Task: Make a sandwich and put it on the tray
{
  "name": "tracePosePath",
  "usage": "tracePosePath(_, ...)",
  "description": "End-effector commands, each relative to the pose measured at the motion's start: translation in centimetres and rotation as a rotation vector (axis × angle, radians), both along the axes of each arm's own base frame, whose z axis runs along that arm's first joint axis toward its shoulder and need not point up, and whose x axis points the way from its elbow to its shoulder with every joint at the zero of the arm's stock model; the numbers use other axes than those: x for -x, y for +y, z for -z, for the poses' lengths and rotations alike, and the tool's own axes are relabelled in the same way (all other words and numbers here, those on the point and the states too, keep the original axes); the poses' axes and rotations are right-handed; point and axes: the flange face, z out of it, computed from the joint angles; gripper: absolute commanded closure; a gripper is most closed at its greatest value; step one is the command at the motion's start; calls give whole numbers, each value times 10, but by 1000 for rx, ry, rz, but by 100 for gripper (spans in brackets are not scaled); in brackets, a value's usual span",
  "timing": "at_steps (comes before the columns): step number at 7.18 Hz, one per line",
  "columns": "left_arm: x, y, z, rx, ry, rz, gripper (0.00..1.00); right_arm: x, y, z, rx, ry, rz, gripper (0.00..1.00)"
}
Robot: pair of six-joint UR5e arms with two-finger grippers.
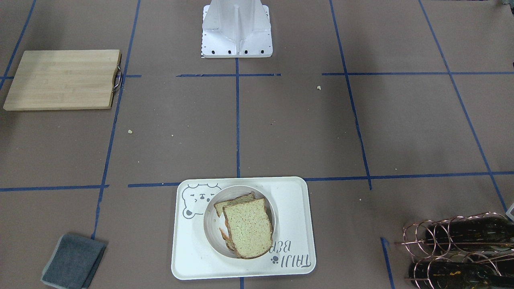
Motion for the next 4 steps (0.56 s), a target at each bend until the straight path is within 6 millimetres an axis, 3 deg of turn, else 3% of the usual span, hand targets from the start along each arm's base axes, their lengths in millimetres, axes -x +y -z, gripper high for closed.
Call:
tracePosePath(1,6,-2,-2,1,0,1,0,2,2,0,-8,-21,6,0)
tracePosePath(4,6,1,3,-11,0,-5,0,4,13,-4,4,-24,9,0)
